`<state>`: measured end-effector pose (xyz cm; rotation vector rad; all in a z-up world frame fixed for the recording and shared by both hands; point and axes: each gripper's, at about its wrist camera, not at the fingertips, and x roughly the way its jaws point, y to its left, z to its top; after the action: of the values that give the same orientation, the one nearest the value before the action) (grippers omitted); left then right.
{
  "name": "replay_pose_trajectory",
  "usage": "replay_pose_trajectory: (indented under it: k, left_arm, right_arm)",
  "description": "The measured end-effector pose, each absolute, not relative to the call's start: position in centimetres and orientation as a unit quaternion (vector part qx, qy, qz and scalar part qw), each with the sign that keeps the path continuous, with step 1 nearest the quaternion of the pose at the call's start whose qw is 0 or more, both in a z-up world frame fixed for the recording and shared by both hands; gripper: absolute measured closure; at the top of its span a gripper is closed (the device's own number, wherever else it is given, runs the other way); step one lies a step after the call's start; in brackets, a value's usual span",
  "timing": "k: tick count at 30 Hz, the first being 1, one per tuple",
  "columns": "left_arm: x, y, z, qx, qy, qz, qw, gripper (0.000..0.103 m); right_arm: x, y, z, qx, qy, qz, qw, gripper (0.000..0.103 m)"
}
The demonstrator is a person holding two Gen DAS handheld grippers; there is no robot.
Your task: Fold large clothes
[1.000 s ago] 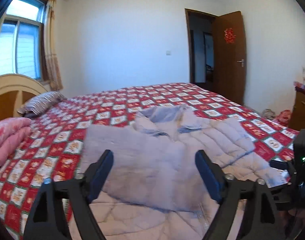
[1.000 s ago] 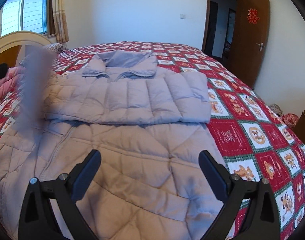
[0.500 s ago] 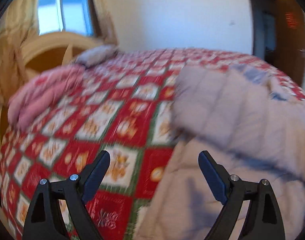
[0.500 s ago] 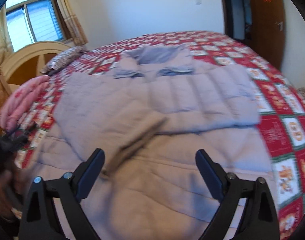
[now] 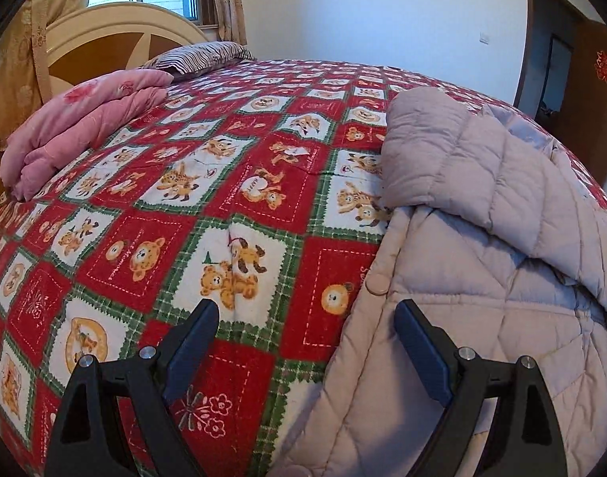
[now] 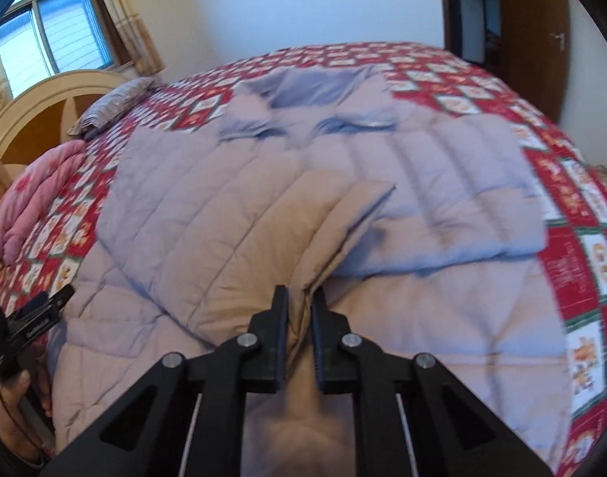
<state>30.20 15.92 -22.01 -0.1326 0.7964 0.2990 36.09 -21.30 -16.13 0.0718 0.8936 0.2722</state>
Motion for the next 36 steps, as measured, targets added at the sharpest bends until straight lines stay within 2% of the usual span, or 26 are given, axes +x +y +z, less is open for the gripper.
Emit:
replay_pose_trajectory:
  k: [1,2,4,5,6,8,9,11,14,16,19,24,30,36]
  left_arm:
    - [30.2,15.9,-21.8,-0.064,0.388,0.144,0.908,0.012]
    - [30.2,15.9,-21.5,-0.065,0.39,0.142,0.908,0.012]
    - [30.3,16.0,-19.9,-0.083,0.393,0.124,0.907,0.012]
    - [30.6,16.1,-18.5,-0.094,0.387,0.114,0.91,0.012]
    - [31.0,16.0,-17.2,-0.099,0.38,0.108,0.913,0.012]
    - [32.3,15.5,-14.6,-0.103,0.365,0.094,0.921,0.012]
    - [33.5,15.0,-13.1,-0.104,0.356,0.082,0.925,0.012]
    - [35.9,14.0,-11.1,-0.102,0.339,0.071,0.933,0.012]
    - [40.1,12.5,-10.1,-0.097,0.319,0.075,0.94,0.012]
    - [43.5,11.7,-11.6,-0.079,0.325,0.104,0.937,0.012]
    - [47.1,11.7,-16.1,-0.067,0.374,0.149,0.913,0.012]
    - [47.6,13.0,-22.4,-0.102,0.417,0.148,0.891,0.012]
    - [47.2,13.7,-23.6,-0.136,0.415,0.14,0.888,0.002]
    - [47.3,13.1,-23.7,-0.127,0.416,0.142,0.889,0.001]
  right_arm:
    - [36.4,-21.5,-16.2,0.03,0.433,0.129,0.892,0.089]
    - [36.5,-21.8,-16.3,0.025,0.433,0.121,0.893,0.085]
    - [36.7,-22.3,-16.4,0.017,0.432,0.109,0.895,0.064]
    - [36.6,-22.5,-16.2,0.015,0.43,0.107,0.897,0.038]
    - [36.4,-22.7,-15.9,0.018,0.421,0.103,0.901,0.032]
    - [36.0,-23.3,-14.5,0.022,0.392,0.069,0.917,0.035]
    - [35.9,-23.7,-13.6,0.028,0.376,0.055,0.925,0.047]
    - [36.1,-23.5,-12.5,0.039,0.36,0.055,0.931,0.058]
    - [37.6,-21.4,-11.5,0.043,0.355,0.091,0.929,0.058]
    - [38.9,-20.0,-11.8,0.042,0.365,0.111,0.924,0.058]
    - [41.0,-18.1,-13.3,0.042,0.382,0.132,0.914,0.058]
    - [42.4,-17.1,-16.9,0.023,0.414,0.137,0.899,0.059]
    - [42.2,-17.2,-19.1,0.014,0.421,0.132,0.897,0.061]
    - [42.5,-17.2,-19.8,0.011,0.416,0.13,0.9,0.062]
